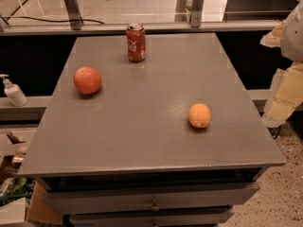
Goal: Pick apple
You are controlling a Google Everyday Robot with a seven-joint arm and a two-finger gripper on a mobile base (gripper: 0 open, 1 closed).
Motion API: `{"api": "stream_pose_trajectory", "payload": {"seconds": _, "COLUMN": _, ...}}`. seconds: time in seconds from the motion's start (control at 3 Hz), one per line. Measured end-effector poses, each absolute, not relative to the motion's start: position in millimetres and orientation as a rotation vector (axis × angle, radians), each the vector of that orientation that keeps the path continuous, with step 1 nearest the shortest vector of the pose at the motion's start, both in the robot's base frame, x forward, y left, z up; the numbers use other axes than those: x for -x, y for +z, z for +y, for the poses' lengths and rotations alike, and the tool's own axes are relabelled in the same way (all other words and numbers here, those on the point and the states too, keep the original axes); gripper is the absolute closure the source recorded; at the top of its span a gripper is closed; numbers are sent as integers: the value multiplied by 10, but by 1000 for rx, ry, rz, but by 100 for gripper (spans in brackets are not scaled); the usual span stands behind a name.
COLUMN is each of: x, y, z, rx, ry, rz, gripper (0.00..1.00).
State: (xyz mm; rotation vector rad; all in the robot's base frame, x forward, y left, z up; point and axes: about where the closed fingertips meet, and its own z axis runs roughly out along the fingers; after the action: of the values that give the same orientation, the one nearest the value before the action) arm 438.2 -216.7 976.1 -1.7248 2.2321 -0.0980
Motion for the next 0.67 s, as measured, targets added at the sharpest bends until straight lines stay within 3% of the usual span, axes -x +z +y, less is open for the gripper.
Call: {"api": "stream_pose_trajectory", "payload": {"seconds": 0.67, "x": -4462, "y": 9702, "z": -2073, "rx": 1708, "ry": -45, "rz": 2200, "gripper": 0}}
